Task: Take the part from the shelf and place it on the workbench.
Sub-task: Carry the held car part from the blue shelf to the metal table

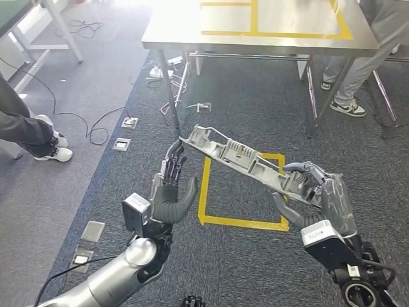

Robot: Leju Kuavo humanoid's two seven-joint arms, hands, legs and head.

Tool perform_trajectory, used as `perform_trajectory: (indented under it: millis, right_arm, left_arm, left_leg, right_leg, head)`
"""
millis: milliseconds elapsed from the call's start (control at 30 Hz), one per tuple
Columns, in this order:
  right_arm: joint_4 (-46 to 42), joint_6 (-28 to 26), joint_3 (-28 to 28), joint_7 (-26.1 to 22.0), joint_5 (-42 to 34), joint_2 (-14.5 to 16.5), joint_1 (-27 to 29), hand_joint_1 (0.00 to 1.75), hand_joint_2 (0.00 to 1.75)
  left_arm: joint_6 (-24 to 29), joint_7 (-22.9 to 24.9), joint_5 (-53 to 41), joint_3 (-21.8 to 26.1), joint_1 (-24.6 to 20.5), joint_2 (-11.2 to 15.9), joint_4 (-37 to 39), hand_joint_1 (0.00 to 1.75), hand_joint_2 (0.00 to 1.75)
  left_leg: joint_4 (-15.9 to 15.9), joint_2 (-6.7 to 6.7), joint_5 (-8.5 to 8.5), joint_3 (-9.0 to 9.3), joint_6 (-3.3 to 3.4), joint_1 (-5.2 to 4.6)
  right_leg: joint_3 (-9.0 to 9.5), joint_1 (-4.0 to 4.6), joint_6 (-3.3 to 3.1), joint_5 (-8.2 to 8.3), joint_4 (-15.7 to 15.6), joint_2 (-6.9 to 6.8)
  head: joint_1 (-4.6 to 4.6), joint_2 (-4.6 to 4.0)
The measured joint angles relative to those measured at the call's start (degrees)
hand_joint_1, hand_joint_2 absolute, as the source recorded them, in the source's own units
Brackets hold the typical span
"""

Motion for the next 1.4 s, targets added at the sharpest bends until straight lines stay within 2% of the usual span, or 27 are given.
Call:
perform_trajectory:
  millis: [33, 100, 133, 233, 267, 300, 400, 433, 467, 500, 567, 600, 633, 667, 767, 833, 900, 933, 967, 1000, 1033, 1100, 1167, 1267, 1300, 1333, 1400]
  right_arm:
    - [0.0, 0.0, 0.0, 0.0, 0.0, 0.0, 0.0, 1.75, 1.75]
    - [0.0, -0.1, 0.0, 0.0, 0.0, 0.0, 0.0, 1.75, 1.75]
    - [-0.1, -0.1, 0.0, 0.0, 0.0, 0.0, -0.1, 1.75, 1.75]
    - [-0.1, -0.2, 0.0, 0.0, 0.1, 0.0, -0.1, 1.75, 1.75]
    - [-0.1, -0.2, 0.0, 0.1, 0.1, 0.0, -0.1, 1.75, 1.75]
    - [-0.1, -0.2, -0.1, 0.1, 0.1, 0.0, -0.1, 1.75, 1.75]
    - [-0.1, -0.2, -0.1, 0.1, 0.1, 0.0, -0.1, 1.75, 1.75]
    - [-0.1, -0.2, 0.0, 0.1, 0.1, 0.0, -0.1, 1.75, 1.75]
    - [-0.1, -0.2, 0.0, 0.1, 0.1, 0.0, 0.0, 1.75, 1.75]
    - [-0.1, -0.2, 0.0, 0.1, 0.1, 0.0, 0.0, 1.75, 1.75]
    - [0.0, -0.1, 0.0, 0.1, 0.1, 0.0, -0.1, 1.75, 1.75]
    - [0.0, -0.1, 0.0, 0.1, 0.1, 0.0, -0.1, 1.75, 1.75]
    - [0.0, -0.1, 0.0, 0.1, 0.1, 0.0, -0.2, 1.75, 1.75]
    - [0.0, -0.1, 0.0, 0.1, 0.0, 0.0, -0.2, 1.75, 1.75]
    - [0.0, -0.1, -0.1, 0.0, 0.1, 0.0, -0.3, 1.75, 1.75]
    - [0.0, -0.2, -0.1, 0.0, 0.1, 0.0, -0.3, 1.75, 1.75]
    - [0.0, -0.2, -0.1, -0.2, 0.1, 0.0, -0.3, 1.75, 1.75]
    - [0.1, -0.2, 0.0, -0.3, 0.0, 0.0, -0.2, 1.75, 1.75]
    - [0.1, -0.2, 0.0, -0.3, 0.0, 0.0, -0.1, 1.75, 1.75]
    - [0.2, -0.2, 0.0, -0.3, -0.1, 0.0, -0.1, 1.75, 1.75]
    - [0.2, -0.2, 0.0, -0.4, -0.1, 0.0, -0.1, 1.75, 1.75]
    - [0.3, -0.2, 0.0, -0.4, -0.2, 0.0, -0.1, 1.75, 1.75]
    - [0.4, -0.2, 0.0, -0.5, -0.2, 0.0, -0.2, 1.75, 1.75]
    - [0.4, -0.2, 0.0, -0.5, -0.2, 0.0, -0.2, 1.75, 1.75]
    - [0.4, -0.2, 0.0, -0.5, -0.2, 0.0, -0.3, 1.75, 1.75]
    - [0.4, -0.2, 0.0, -0.5, -0.2, 0.0, -0.3, 1.75, 1.75]
    - [0.4, -0.2, 0.0, -0.7, -0.3, 0.0, -0.3, 1.75, 1.75]
  left_arm:
    - [0.0, 0.0, 0.0, 0.0, 0.0, 0.0, 0.0, 0.00, 1.75]
    - [0.0, 0.0, 0.0, 0.0, -0.2, 0.0, 0.0, 0.00, 1.75]
    - [0.0, 0.0, 0.0, 0.0, -0.2, 0.0, 0.0, 0.00, 1.75]
    - [0.0, 0.0, 0.0, 0.0, -0.3, 0.0, 0.0, 0.00, 1.75]
    - [0.0, 0.0, 0.0, 0.0, -0.3, 0.0, 0.0, 0.00, 1.75]
    - [0.0, 0.0, 0.0, 0.0, -0.4, -0.1, 0.0, 0.00, 1.75]
    - [0.0, 0.0, 0.0, 0.0, -0.3, -0.1, 0.0, 0.00, 1.75]
    - [0.0, 0.0, 0.0, 0.0, -0.3, -0.1, 0.0, 0.00, 1.75]
    - [0.0, 0.0, 0.0, 0.0, -0.2, -0.1, 0.0, 0.00, 1.75]
    - [0.0, 0.0, 0.0, 0.0, -0.2, -0.1, 0.0, 0.00, 1.75]
    - [0.0, 0.0, 0.0, 0.0, -0.2, -0.1, 0.0, 0.00, 1.75]
    - [0.0, 0.0, 0.0, 0.0, -0.2, -0.1, 0.0, 0.00, 1.75]
    - [0.0, 0.0, 0.1, 0.0, -0.2, -0.1, 0.0, 0.00, 1.75]
    - [-0.1, 0.0, 0.1, 0.0, -0.1, -0.1, 0.0, 0.00, 1.75]
    - [-0.3, -0.1, 0.0, 0.0, -0.2, 0.0, 0.0, 0.00, 1.75]
    - [-0.4, -0.1, -0.1, 0.0, -0.3, 0.0, 0.0, 0.00, 1.75]
    - [-0.5, -0.1, -0.2, 0.0, -0.2, 0.1, 0.0, 0.00, 1.75]
    - [-0.5, -0.1, -0.2, 0.0, -0.1, 0.1, 0.0, 0.00, 1.75]
    - [-0.4, 0.0, -0.2, 0.0, 0.0, 0.2, 0.0, 0.00, 1.75]
    - [-0.4, 0.0, -0.2, 0.0, 0.1, 0.2, 0.0, 0.00, 1.75]
    - [-0.4, 0.0, -0.2, 0.0, 0.1, 0.3, 0.0, 0.00, 1.75]
    - [-0.4, 0.0, -0.2, 0.0, 0.1, 0.3, 0.0, 0.00, 1.75]
    - [-0.4, 0.0, -0.2, 0.0, 0.1, 0.4, 0.0, 0.00, 1.75]
    - [-0.3, 0.0, -0.2, 0.0, 0.0, 0.4, 0.0, 0.00, 1.75]
    - [-0.3, 0.0, -0.2, 0.0, 0.0, 0.4, 0.0, 0.00, 1.75]
    - [-0.3, 0.0, -0.2, 0.0, 0.0, 0.3, 0.0, 0.00, 1.75]
    - [-0.2, 0.0, -0.1, 0.0, 0.0, 0.3, 0.0, 0.00, 1.75]
  left_leg:
    - [-4.4, 0.08, 2.70, 1.75, 0.07, 0.10]
    - [-11.5, 0.15, 5.34, 5.08, 0.35, -0.07]
    - [-13.2, 0.12, 5.36, 5.88, 0.62, -0.19]
    - [-13.8, -0.09, 4.18, 6.76, 1.95, -0.28]
    - [-13.9, -0.12, 3.87, 7.29, 2.40, -0.25]
    - [-14.0, -0.15, 3.55, 7.88, 2.78, -0.25]
    - [-14.1, -0.19, 2.34, 9.35, 3.56, -0.62]
    - [-14.1, -0.23, 1.85, 9.94, 3.70, -0.84]
    - [-14.1, -0.30, 1.33, 10.66, 3.82, -1.07]
    - [-14.1, -0.39, 0.75, 11.53, 3.90, -1.31]
    - [-14.1, -0.51, -0.52, 13.23, 3.96, -1.68]
    - [-14.2, -0.58, -1.01, 13.74, 3.90, -1.81]
    - [-14.3, -0.64, -1.36, 13.91, 3.76, -1.83]
    - [-14.2, -0.64, -1.51, 13.98, 3.58, -1.82]
    - [-12.8, -0.54, -1.37, 13.56, 2.76, -1.77]
    - [-7.1, -0.44, -1.34, 9.95, 1.94, -1.55]
    - [0.3, -0.28, -3.38, 4.13, 1.10, -0.95]
    - [2.3, -0.19, -4.73, 1.78, 0.70, -0.59]
    - [2.6, -0.10, -5.37, 0.40, 0.34, -0.28]
    - [0.9, -0.03, -4.73, 0.07, 0.01, -0.01]
    - [-2.4, 0.05, -2.58, 0.70, -0.27, 0.21]
    - [-10.3, 0.41, 3.37, 2.81, -0.40, 0.47]
    - [-14.0, 0.65, 6.49, 3.99, 0.20, 0.42]
    - [-14.0, 0.38, 6.30, 5.15, 1.66, 0.30]
    - [-14.1, 0.33, 5.97, 5.72, 2.06, 0.24]
    - [-14.1, 0.27, 5.63, 6.27, 2.41, 0.18]
    - [-14.1, 0.16, 4.71, 7.25, 2.89, -0.14]
  right_leg:
    - [0.62, -0.06, 0.22, -0.48, 0.0, 0.04]
    - [1.42, 0.10, 0.92, -1.37, -0.1, 0.16]
    - [1.69, 0.20, 1.29, -1.67, -0.3, 0.18]
    - [2.42, 0.16, 2.25, -2.01, -0.4, 0.11]
    - [2.04, 0.12, 2.42, -2.37, 0.8, 0.05]
    - [0.84, 0.12, 2.49, -3.16, 3.3, -0.01]
    - [-6.49, 0.51, 2.35, -7.12, 15.3, -0.03]
    - [-8.50, 0.67, 2.22, -7.80, 17.6, -0.02]
    - [-9.51, 0.82, 1.99, -7.43, 17.8, -0.02]
    - [-9.56, 1.01, 1.60, -5.78, 15.9, -0.02]
    - [-8.04, 1.69, 0.27, 0.57, 8.3, 0.02]
    - [-7.29, 2.03, -0.36, 2.94, 4.6, 0.00]
    - [-6.62, 2.30, -0.72, 4.62, 2.2, -0.02]
    - [-6.28, 2.49, -0.88, 5.00, 0.9, -0.04]
    - [-4.48, 2.14, -0.94, 4.69, -0.7, 0.00]
    - [-3.19, 1.60, -1.11, 4.40, -1.4, 0.00]
    - [-2.31, 1.31, -1.09, 3.63, -1.6, -0.03]
    - [-1.75, 1.14, -0.95, 3.10, -1.6, -0.02]
    - [-1.07, 0.95, -0.75, 2.51, -1.6, 0.00]
    - [-0.28, 0.73, -0.51, 1.88, -1.6, 0.02]
    - [0.56, 0.51, -0.20, 1.21, -1.5, 0.03]
    - [1.85, 0.30, 0.54, -0.19, -1.3, 0.13]
    - [2.63, 0.45, 1.45, -1.38, -1.0, 0.24]
    - [3.19, 0.32, 2.50, -1.96, 0.5, 0.12]
    - [2.33, 0.21, 2.61, -2.32, 2.3, 0.03]
    - [0.77, 0.15, 2.67, -3.12, 5.2, -0.04]
    - [-3.80, 0.29, 2.68, -6.15, 12.7, -0.08]
  head:
    - [-0.09, 0.00]
    - [-0.19, 0.00]
    - [-0.12, 0.00]
    - [0.17, 0.00]
    - [0.29, 0.00]
    - [0.47, 0.00]
    - [0.98, 0.00]
    - [1.03, 0.00]
    - [1.06, 0.00]
    - [1.10, 0.00]
    - [1.24, 0.00]
    - [1.27, 0.00]
    - [1.31, 0.00]
    - [1.30, 0.00]
    - [1.22, 0.00]
    - [1.01, 0.00]
    - [0.73, 0.00]
    - [0.66, 0.00]
    - [0.61, 0.00]
    - [0.56, 0.00]
    - [0.50, 0.00]
    - [0.22, 0.00]
    - [0.13, 0.00]
    - [0.41, 0.00]
    - [0.55, 0.00]
    - [0.71, 0.00]
    - [0.97, 0.00]
